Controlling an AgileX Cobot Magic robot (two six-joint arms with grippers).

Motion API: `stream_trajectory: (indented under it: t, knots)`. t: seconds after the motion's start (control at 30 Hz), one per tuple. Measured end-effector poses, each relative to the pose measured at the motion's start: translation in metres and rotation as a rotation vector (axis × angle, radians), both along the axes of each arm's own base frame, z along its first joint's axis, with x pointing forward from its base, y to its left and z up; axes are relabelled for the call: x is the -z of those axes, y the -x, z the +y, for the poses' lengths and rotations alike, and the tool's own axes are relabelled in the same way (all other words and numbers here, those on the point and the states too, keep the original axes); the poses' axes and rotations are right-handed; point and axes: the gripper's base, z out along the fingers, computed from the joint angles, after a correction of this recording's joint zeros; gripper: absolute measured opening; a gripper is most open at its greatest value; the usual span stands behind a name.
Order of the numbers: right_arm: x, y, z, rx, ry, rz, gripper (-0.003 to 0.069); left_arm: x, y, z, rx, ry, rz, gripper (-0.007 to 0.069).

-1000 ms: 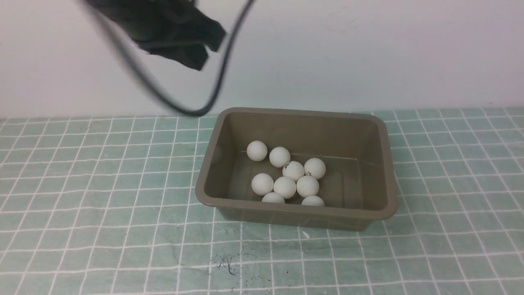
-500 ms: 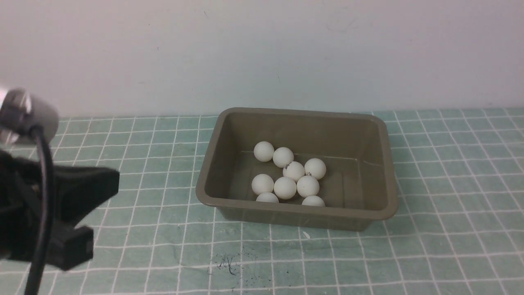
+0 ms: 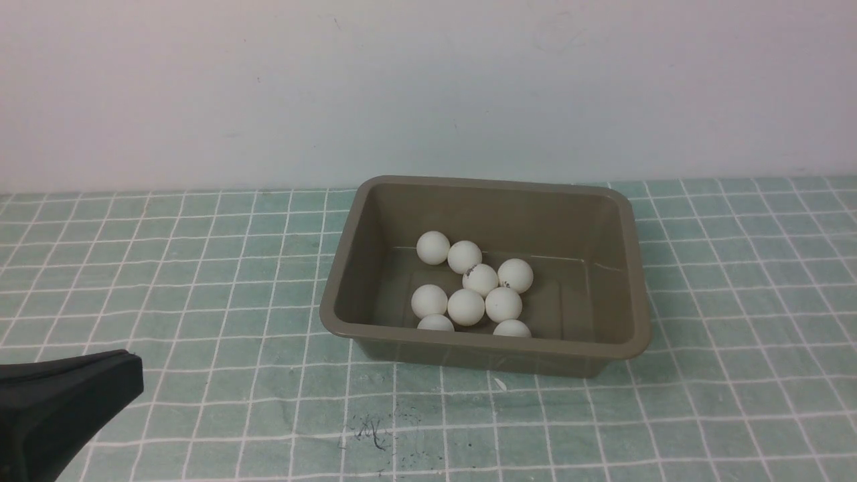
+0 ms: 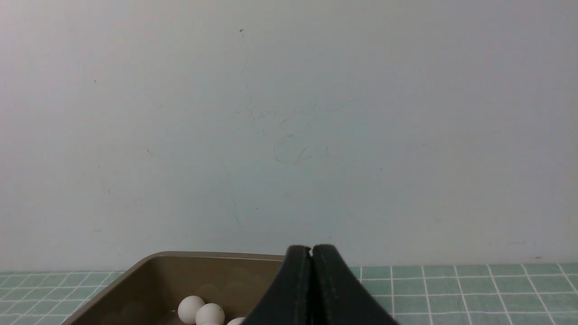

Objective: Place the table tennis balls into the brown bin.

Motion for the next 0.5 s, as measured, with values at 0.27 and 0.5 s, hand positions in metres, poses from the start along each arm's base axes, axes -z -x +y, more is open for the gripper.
stream_trajectory:
  t: [0.27, 0.5]
  knots:
    - [0.000, 0.000, 0.000, 0.000, 0.005, -0.001, -0.0014, 0.006, -0.001, 0.007, -0.038, -0.087, -0.074, -0.0005]
    - [0.000, 0.000, 0.000, 0.001, 0.006, -0.001, -0.0014, 0.069, 0.013, 0.031, -0.270, -0.100, -0.148, -0.0005]
